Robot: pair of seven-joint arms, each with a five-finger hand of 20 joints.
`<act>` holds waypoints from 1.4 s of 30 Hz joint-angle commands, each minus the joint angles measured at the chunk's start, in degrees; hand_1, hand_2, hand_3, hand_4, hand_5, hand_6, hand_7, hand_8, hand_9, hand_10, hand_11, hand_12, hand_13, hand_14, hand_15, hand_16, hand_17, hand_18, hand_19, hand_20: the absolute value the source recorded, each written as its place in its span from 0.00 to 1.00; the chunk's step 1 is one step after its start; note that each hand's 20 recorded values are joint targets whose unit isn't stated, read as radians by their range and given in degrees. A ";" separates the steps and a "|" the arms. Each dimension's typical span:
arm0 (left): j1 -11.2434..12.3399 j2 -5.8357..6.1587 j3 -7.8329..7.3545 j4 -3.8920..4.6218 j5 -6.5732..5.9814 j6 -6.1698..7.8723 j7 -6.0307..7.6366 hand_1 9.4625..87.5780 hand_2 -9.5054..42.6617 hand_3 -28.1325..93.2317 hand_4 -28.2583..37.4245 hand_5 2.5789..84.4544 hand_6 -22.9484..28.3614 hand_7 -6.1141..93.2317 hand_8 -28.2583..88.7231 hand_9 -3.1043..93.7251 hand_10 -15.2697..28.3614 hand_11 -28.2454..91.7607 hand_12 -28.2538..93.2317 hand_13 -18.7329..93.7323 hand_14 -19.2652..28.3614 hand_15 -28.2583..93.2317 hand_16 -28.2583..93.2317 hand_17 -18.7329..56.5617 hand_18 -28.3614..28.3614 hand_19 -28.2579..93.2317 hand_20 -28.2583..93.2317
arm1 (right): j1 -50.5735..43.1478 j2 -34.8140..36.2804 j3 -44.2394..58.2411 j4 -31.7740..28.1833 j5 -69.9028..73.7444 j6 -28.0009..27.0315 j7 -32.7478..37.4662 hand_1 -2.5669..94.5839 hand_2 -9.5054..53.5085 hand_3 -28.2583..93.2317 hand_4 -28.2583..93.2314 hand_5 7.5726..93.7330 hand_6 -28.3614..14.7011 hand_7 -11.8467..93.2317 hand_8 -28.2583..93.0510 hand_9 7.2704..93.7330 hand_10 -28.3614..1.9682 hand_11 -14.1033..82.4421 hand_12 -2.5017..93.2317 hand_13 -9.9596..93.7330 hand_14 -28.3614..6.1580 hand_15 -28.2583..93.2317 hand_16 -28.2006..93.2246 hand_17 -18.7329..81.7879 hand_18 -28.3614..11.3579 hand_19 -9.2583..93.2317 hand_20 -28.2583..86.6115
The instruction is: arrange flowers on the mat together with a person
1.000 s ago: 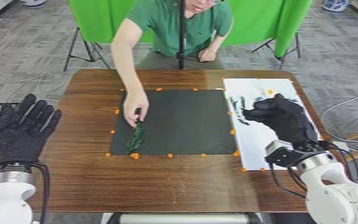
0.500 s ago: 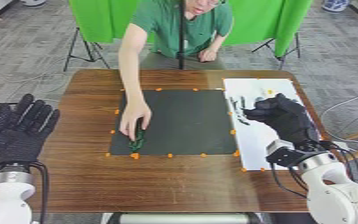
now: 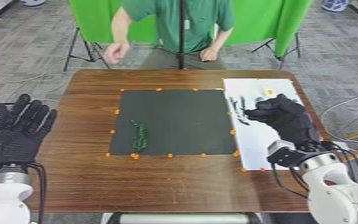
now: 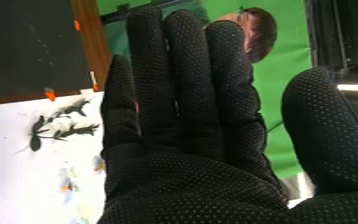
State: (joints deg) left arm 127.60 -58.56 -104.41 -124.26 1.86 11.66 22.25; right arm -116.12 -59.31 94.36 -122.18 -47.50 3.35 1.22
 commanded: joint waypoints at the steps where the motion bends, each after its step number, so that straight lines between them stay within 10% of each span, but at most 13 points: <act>1: 1.05 0.10 0.30 0.27 -0.21 -0.72 -0.03 0.34 0.39 0.79 0.00 0.64 0.58 0.34 0.14 0.58 0.73 0.48 0.39 0.52 0.77 0.71 0.23 0.18 0.77 0.55 0.39 | -1.76 2.59 4.34 -0.97 -10.81 8.62 1.26 0.31 0.28 0.83 0.05 0.60 0.63 0.51 0.12 0.67 0.50 0.37 0.26 0.64 0.49 0.52 0.43 0.39 0.30 0.44 0.44; 9: 1.38 0.33 -0.14 0.18 -0.30 -0.67 0.19 0.34 0.39 0.79 0.00 0.64 0.58 0.34 0.14 0.58 0.73 0.48 0.39 0.52 0.78 0.71 0.23 0.18 0.77 0.55 0.39 | -7.64 6.46 10.92 -3.79 -48.47 12.52 14.48 0.29 0.13 0.84 0.05 0.40 0.46 0.31 0.16 0.39 0.34 0.30 0.25 0.43 0.38 0.53 0.39 0.35 0.28 0.52 0.39; 14: 2.08 0.17 -0.54 -0.07 -0.37 -0.45 0.18 0.34 0.39 0.79 0.00 0.64 0.58 0.34 0.15 0.58 0.74 0.48 0.39 0.52 0.78 0.71 0.23 0.18 0.77 0.55 0.39 | -8.48 7.07 11.65 -5.22 -64.64 4.03 23.98 0.28 0.04 0.82 0.06 0.33 0.38 0.20 0.18 0.30 0.26 0.22 0.25 0.36 0.32 0.48 0.39 0.32 0.24 0.51 0.37; 24: 2.24 -0.21 -0.41 -0.43 -0.97 1.33 0.46 0.34 0.40 0.79 0.00 0.64 0.58 0.34 0.15 0.58 0.74 0.48 0.39 0.52 0.77 0.71 0.23 0.18 0.77 0.55 0.39 | -4.23 9.57 2.72 -4.02 -91.16 -2.87 43.25 0.25 0.00 0.76 0.01 0.31 0.19 0.11 0.20 0.28 0.12 0.19 0.28 0.29 0.20 0.42 0.42 0.28 0.20 0.52 0.39; 42: 2.29 -0.22 0.06 -0.54 -1.18 1.71 0.41 0.34 0.40 0.79 0.00 0.64 0.58 0.35 0.14 0.58 0.74 0.49 0.39 0.52 0.78 0.71 0.23 0.18 0.77 0.55 0.39 | 0.38 8.70 0.05 3.85 -91.45 -7.78 48.74 0.40 0.00 0.74 0.00 0.57 0.45 0.27 0.17 0.47 0.26 0.50 0.36 0.41 0.22 0.68 0.43 0.33 0.16 0.68 0.43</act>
State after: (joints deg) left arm 128.86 -58.47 -104.87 -124.80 0.94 12.81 22.60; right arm -116.16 -50.83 93.67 -121.04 -140.97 -3.60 49.49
